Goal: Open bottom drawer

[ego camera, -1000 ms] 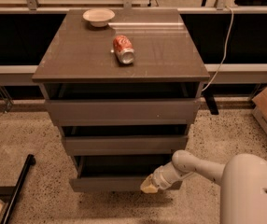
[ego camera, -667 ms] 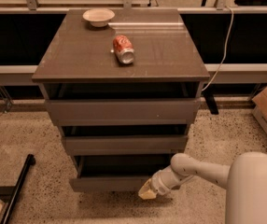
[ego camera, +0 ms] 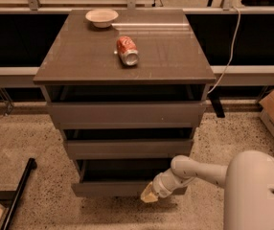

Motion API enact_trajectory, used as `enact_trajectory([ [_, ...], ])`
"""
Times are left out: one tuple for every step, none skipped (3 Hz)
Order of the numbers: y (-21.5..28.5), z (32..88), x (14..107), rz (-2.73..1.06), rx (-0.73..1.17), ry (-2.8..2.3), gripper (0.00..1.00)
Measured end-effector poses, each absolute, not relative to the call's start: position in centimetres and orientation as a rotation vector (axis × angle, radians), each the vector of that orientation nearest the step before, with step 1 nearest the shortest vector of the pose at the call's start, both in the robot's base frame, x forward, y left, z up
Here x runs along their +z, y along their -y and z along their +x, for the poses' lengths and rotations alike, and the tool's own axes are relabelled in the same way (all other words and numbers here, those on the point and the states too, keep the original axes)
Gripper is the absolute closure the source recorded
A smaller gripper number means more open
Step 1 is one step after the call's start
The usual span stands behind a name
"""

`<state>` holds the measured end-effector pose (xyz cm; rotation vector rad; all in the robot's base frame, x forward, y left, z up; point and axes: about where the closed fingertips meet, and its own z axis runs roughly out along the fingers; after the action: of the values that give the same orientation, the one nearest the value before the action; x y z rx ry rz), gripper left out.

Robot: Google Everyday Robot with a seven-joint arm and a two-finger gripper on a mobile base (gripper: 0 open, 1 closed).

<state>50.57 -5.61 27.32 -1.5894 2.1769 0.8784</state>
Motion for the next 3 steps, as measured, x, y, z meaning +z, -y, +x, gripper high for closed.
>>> enact_trajectory([
  [6.1,52.5,25.7,-1.605,0.858,-2.170,0.38],
  [7.3,55.9,23.9,-1.592,0.833,-2.157,0.09],
  [8.2,57.8,22.9,-1.568,0.817,-2.154,0.00],
])
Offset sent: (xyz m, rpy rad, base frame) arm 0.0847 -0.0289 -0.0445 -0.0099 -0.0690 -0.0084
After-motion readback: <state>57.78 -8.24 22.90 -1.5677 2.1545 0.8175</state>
